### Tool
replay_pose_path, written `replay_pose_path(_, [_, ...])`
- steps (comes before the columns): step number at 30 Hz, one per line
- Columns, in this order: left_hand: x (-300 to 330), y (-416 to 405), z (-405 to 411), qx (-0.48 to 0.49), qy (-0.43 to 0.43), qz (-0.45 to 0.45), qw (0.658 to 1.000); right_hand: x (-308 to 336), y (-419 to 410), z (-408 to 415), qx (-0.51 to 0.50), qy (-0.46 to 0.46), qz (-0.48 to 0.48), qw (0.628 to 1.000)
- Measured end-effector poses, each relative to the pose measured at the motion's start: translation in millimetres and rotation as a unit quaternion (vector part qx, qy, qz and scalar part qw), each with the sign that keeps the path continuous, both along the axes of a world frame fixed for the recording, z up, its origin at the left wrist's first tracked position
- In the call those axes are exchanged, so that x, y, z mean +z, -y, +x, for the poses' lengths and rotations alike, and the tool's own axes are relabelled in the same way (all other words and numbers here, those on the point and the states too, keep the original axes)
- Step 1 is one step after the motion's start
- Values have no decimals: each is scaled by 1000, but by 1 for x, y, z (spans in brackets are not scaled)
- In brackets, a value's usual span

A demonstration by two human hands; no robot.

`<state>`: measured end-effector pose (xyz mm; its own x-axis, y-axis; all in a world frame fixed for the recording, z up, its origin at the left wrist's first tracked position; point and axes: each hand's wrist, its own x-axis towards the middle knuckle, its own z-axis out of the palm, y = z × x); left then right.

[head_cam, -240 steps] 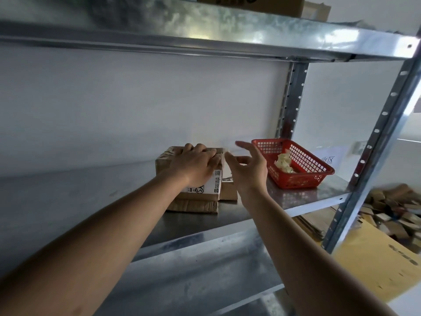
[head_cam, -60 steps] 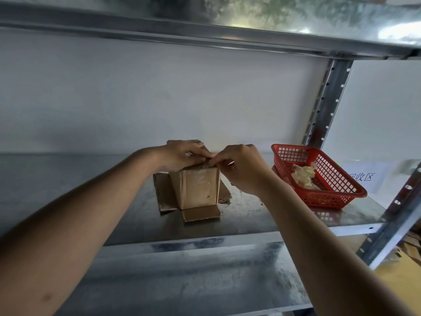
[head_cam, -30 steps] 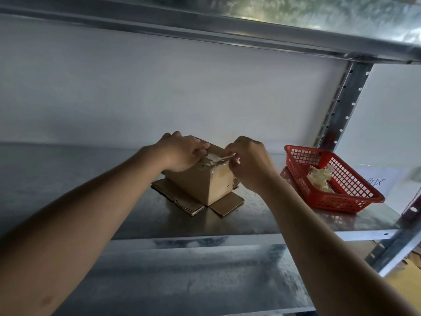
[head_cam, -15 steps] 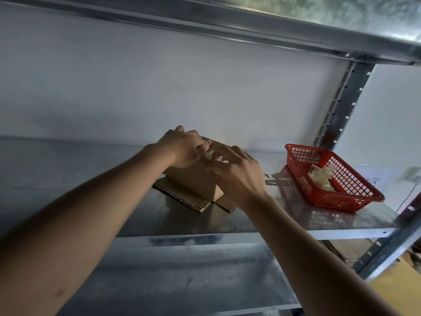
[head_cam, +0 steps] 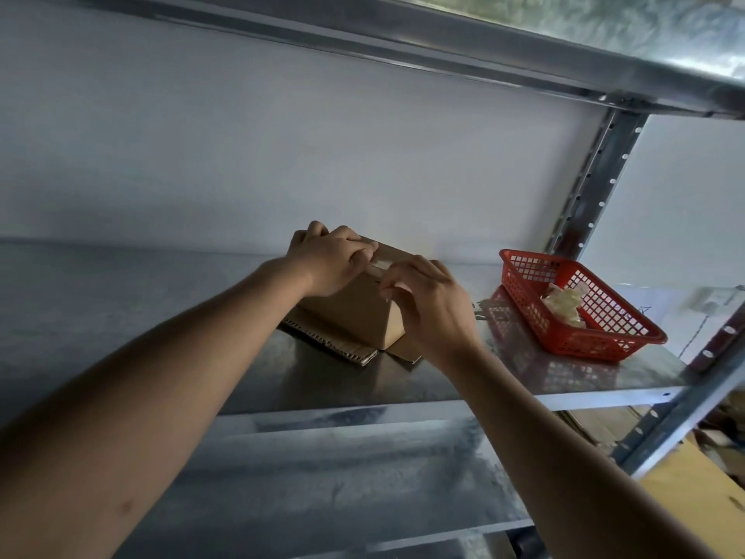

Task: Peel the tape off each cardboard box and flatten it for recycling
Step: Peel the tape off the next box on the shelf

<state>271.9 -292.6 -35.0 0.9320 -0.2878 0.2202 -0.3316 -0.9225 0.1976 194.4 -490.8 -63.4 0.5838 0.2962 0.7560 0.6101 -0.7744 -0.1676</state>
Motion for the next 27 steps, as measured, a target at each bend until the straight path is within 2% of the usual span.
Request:
replay_pose_path(2, [0, 0, 2, -5, -4, -8, 1000, -2, 6, 0, 35, -42, 100, 994])
replay_pose_path(5, [1, -1, 4, -7, -13, -25, 1000, -5, 11, -3, 63, -137, 264, 953])
replay_pose_path(8, [2, -2, 5, -17, -25, -29, 999, -5, 8, -7, 83, -189, 399, 893])
replay_pose_path(11, [4, -2, 5, -42, -37, -35, 998, 4, -1, -9, 99, -223, 538, 807])
replay_pose_path(13, [6, -3, 6, -52, -57, -60, 995, 11, -4, -9, 98, -234, 579, 775])
replay_pose_path(17, [18, 4, 2, -26, -103, -132, 986, 17, -3, -12, 95, -232, 528, 812])
replay_pose_path(19, [21, 13, -3, -4, -93, -156, 983, 16, -1, -14, 102, -232, 512, 821])
replay_pose_path(23, [14, 24, -13, -3, -39, -109, 993, 14, 2, -15, 111, -223, 485, 839])
replay_pose_path(27, [12, 20, -8, -20, -66, -108, 992, 8, 5, -12, 118, -211, 513, 824])
